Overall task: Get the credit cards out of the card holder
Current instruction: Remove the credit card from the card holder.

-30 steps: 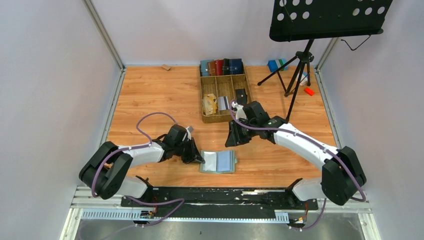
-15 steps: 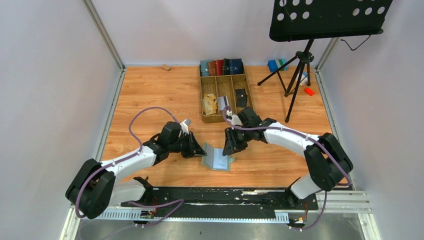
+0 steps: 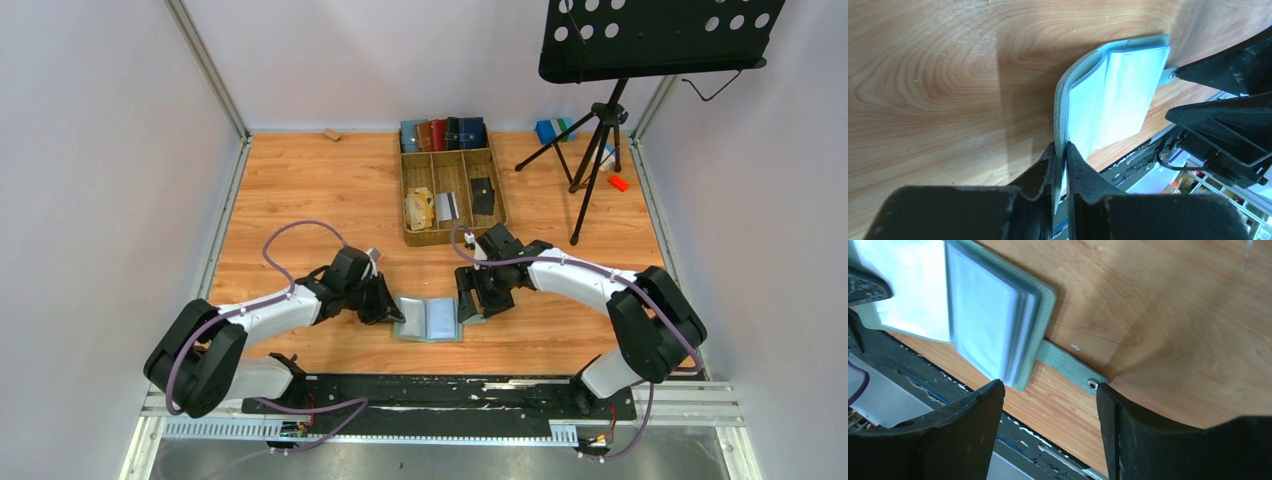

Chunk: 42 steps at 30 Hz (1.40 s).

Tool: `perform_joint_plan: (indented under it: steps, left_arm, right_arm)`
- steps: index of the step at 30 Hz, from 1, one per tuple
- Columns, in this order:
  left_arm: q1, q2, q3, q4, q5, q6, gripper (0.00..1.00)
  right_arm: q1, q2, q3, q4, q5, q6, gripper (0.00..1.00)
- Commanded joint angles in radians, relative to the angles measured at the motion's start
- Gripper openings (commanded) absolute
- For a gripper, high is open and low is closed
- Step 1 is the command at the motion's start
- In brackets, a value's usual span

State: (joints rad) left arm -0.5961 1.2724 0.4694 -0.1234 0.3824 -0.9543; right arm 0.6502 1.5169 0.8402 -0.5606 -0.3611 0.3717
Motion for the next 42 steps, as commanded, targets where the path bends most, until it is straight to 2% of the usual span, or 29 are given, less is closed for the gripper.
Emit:
perform_joint_plan:
  steps: [1, 7, 14, 19, 26, 31, 38, 42]
  left_arm:
    - [-0.016, 0.043, 0.030, -0.023, -0.025, 0.038, 0.17]
    - [-0.029, 0.113, 0.034, -0.025, -0.038, 0.063, 0.17]
    - [-0.054, 0.136, 0.055, -0.028, -0.045, 0.065, 0.16]
    - [-0.066, 0.129, 0.070, -0.015, -0.038, 0.052, 0.16]
    - [-0.089, 0.121, 0.084, 0.045, -0.017, 0.016, 0.17]
    - [-0.103, 0.141, 0.099, 0.057, -0.006, 0.015, 0.17]
    - [-0.110, 0.126, 0.089, 0.096, 0.003, -0.011, 0.17]
    - [-0.110, 0.070, 0.076, 0.093, -0.002, -0.030, 0.18]
  right_arm:
    - [0.003, 0.029, 0.017, -0.027, 0.066, -0.011, 0.68]
    - [0.003, 0.059, 0.012, 0.006, 0.055, 0.010, 0.73]
    - [0.005, 0.079, 0.011, 0.038, 0.029, 0.024, 0.74]
    - [0.005, 0.056, -0.009, 0.094, -0.060, 0.034, 0.75]
    - [0.025, 0.093, 0.010, 0.107, -0.102, 0.036, 0.72]
    - [0.030, 0.090, 0.021, 0.146, -0.164, 0.041, 0.58]
    - [0.030, 0.048, 0.018, 0.196, -0.228, 0.060, 0.48]
    - [0.029, 0.067, 0.020, 0.159, -0.192, 0.051, 0.21]
